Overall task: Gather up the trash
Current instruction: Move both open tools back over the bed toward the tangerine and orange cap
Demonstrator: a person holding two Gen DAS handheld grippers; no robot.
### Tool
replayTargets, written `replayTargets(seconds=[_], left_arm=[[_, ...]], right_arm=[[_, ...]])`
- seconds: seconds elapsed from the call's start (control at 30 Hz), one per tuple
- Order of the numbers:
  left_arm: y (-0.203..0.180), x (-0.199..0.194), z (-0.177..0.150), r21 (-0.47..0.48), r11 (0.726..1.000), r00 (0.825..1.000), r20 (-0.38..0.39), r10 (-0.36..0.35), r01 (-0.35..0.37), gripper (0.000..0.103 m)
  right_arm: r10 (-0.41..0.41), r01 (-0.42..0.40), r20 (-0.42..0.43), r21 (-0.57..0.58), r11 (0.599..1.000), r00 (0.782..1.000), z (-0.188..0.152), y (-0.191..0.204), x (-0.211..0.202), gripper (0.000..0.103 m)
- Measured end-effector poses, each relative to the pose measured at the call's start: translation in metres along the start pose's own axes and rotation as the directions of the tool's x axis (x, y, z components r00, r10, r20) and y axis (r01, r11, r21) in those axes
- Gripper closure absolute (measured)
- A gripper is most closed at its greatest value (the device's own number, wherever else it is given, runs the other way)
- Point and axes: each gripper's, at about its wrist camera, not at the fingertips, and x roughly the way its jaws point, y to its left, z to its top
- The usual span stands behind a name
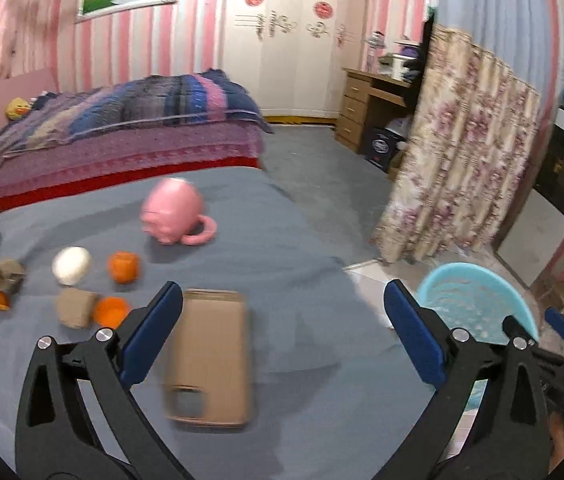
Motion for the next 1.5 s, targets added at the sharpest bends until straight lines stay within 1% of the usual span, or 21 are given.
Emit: replayTargets(seconds=[0.1, 0.13, 0.3, 0.33, 0.43, 0.57, 0.7, 0.8, 0.93, 1.03, 1.13, 1.2, 1.3, 1.4, 1.5], left_arm=[[0.043, -0.006, 0.003, -0.022, 0.998, 0.999, -0.001, 0.054, -0.054, 0.006], [0.056, -0.007, 0.003, -0.027, 0.997, 0.997, -0.003, 0.073, -0.073, 0.006], [0.116, -0.009, 0.004, -0.036, 0.988, 0.988, -0.011, 0.151, -0.152, 0.006], [0.129, -0.009, 0.004, -0.039, 0.985, 0.986, -0.009, 0.169, -0.17, 0.006], [0.159, -0.009, 0.003, -0.045, 0.977, 0.978, -0.007, 0.208, -0.208, 0.006], [0.192, -0.004, -0.003, -0.07, 0.97, 0.973, -0.028, 0.229, -0.231, 0.006], [0.217, -0.007, -0.006, -0.107, 0.968, 0.974, -0.047, 0.222, -0.226, 0.006], [0.233, -0.015, -0.008, -0.097, 0.965, 0.97, -0.032, 0.242, -0.244, 0.006], [0.251, -0.017, -0.013, -0.082, 0.96, 0.964, -0.04, 0.264, -0.267, 0.006], [0.263, -0.017, -0.018, -0.068, 0.956, 0.958, -0.049, 0.284, -0.287, 0.006], [0.278, -0.019, -0.02, -0.081, 0.953, 0.956, -0.051, 0.288, -0.291, 0.006], [0.289, -0.019, -0.021, -0.105, 0.95, 0.956, -0.054, 0.289, -0.294, 0.006], [0.302, -0.017, -0.026, -0.116, 0.948, 0.954, -0.064, 0.292, -0.298, 0.006], [0.311, -0.011, -0.03, -0.115, 0.941, 0.947, -0.083, 0.309, -0.317, 0.006], [0.324, -0.007, -0.035, -0.146, 0.939, 0.949, -0.107, 0.297, -0.311, 0.006]], right_arm=[[0.055, -0.055, 0.003, -0.029, 0.998, 0.998, 0.003, 0.036, 0.0, 0.005], [0.082, -0.082, 0.004, -0.053, 0.995, 0.997, 0.004, 0.056, 0.001, 0.005], [0.152, -0.15, 0.005, -0.109, 0.983, 0.988, 0.004, 0.116, 0.001, 0.005], [0.158, -0.157, 0.004, -0.116, 0.981, 0.987, 0.004, 0.123, 0.001, 0.005], [0.184, -0.183, -0.004, -0.154, 0.971, 0.983, 0.004, 0.161, 0.002, 0.005], [0.212, -0.211, -0.011, -0.175, 0.962, 0.977, 0.007, 0.197, 0.002, 0.005], [0.246, -0.242, -0.005, -0.203, 0.949, 0.969, 0.014, 0.232, 0.0, 0.005], [0.269, -0.26, 0.004, -0.233, 0.937, 0.963, 0.018, 0.263, -0.002, 0.005], [0.274, -0.265, 0.004, -0.248, 0.932, 0.962, 0.021, 0.293, -0.001, 0.005], [0.276, -0.269, -0.002, -0.23, 0.935, 0.961, 0.023, 0.309, 0.004, 0.005], [0.276, -0.273, -0.014, -0.21, 0.939, 0.961, 0.019, 0.32, 0.011, 0.005], [0.265, -0.262, -0.018, -0.234, 0.936, 0.964, 0.012, 0.326, 0.015, 0.005], [0.223, -0.222, -0.032, -0.305, 0.926, 0.974, -0.003, 0.335, 0.024, 0.005], [0.223, -0.226, -0.045, -0.318, 0.921, 0.974, -0.007, 0.336, 0.029, 0.005], [0.223, -0.23, -0.057, -0.316, 0.921, 0.973, -0.01, 0.334, 0.035, 0.005]])
